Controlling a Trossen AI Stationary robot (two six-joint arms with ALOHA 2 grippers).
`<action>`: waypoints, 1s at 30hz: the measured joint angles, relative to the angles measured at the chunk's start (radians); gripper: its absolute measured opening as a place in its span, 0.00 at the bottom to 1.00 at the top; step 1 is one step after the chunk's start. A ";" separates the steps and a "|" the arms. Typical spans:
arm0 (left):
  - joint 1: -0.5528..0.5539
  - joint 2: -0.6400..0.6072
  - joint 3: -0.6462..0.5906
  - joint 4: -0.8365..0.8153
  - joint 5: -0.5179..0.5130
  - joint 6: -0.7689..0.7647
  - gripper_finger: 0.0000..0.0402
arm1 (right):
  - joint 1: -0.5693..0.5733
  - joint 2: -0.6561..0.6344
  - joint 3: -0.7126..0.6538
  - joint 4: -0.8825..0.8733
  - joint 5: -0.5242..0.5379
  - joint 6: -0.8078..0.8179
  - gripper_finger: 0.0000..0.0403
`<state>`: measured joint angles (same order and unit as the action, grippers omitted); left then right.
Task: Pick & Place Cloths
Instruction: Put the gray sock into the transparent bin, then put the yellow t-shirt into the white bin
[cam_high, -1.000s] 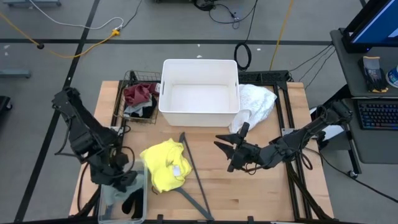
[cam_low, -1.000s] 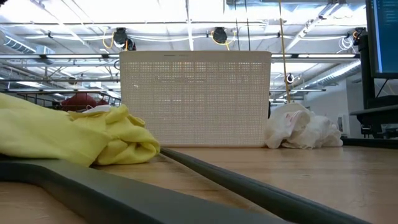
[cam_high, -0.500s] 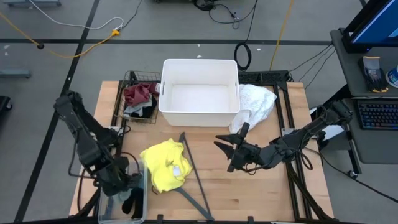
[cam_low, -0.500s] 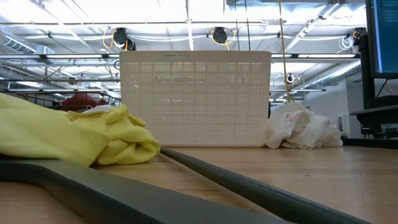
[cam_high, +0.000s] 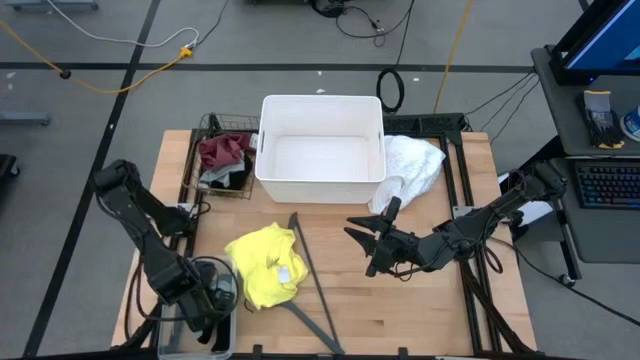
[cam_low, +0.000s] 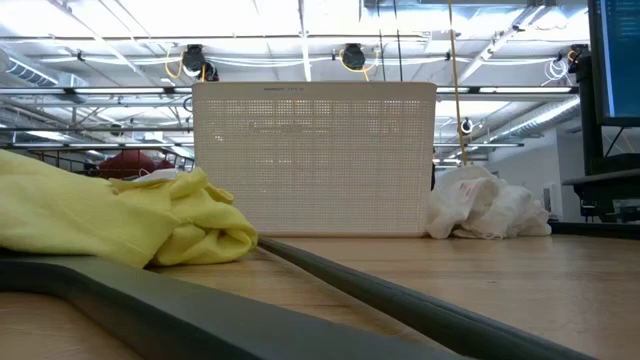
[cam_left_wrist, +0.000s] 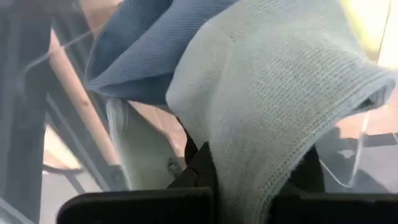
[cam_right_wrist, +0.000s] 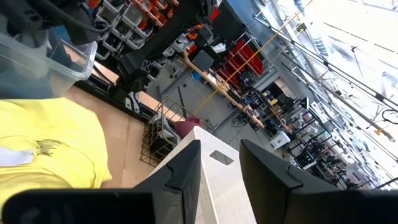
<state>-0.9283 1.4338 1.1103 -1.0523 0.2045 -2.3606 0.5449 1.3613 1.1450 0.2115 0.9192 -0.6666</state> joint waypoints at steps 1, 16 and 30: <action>0.000 0.009 0.000 0.001 0.000 0.014 0.03 | 0.000 0.000 0.000 0.000 0.000 0.000 0.26; 0.000 0.003 0.000 0.080 0.082 0.121 0.52 | 0.000 0.000 0.000 0.000 0.000 -0.001 0.26; -0.004 -0.233 0.000 0.192 -0.023 -0.027 0.61 | 0.000 0.000 0.000 -0.007 0.000 -0.002 0.26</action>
<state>-0.9321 1.2012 1.1103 -0.8603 0.1816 -2.3872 0.5453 1.3613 1.1450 0.2050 0.9196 -0.6682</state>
